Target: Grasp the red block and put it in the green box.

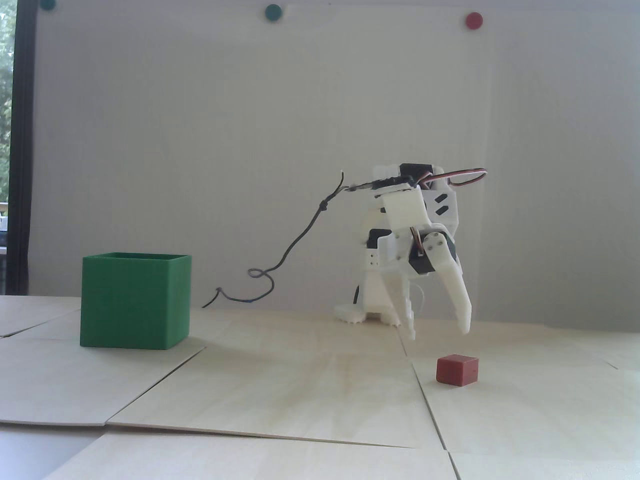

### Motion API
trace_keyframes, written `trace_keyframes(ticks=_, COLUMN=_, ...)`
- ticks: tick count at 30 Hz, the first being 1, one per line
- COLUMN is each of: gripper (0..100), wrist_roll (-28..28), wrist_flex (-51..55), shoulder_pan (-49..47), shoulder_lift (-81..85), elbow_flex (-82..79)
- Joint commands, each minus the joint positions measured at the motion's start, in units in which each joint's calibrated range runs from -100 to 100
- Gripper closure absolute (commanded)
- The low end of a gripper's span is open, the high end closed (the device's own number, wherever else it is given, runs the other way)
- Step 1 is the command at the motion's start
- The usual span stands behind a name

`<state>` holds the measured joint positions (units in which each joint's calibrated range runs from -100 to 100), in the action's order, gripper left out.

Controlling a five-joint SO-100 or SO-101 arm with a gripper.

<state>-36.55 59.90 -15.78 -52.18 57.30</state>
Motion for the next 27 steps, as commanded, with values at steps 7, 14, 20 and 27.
trace_keyframes(ticks=7, gripper=78, wrist_roll=-0.77, wrist_flex=-0.37, shoulder_pan=0.38, shoulder_lift=-2.50, elbow_flex=5.97)
trace_keyframes(ticks=14, gripper=78, wrist_roll=-0.82, wrist_flex=-2.14, shoulder_pan=0.94, shoulder_lift=-6.68, elbow_flex=12.18)
trace_keyframes(ticks=20, gripper=78, wrist_roll=-0.82, wrist_flex=-2.14, shoulder_pan=0.78, shoulder_lift=-6.84, elbow_flex=12.36)
trace_keyframes(ticks=27, gripper=78, wrist_roll=-0.82, wrist_flex=-2.14, shoulder_pan=0.46, shoulder_lift=-5.97, elbow_flex=11.74)
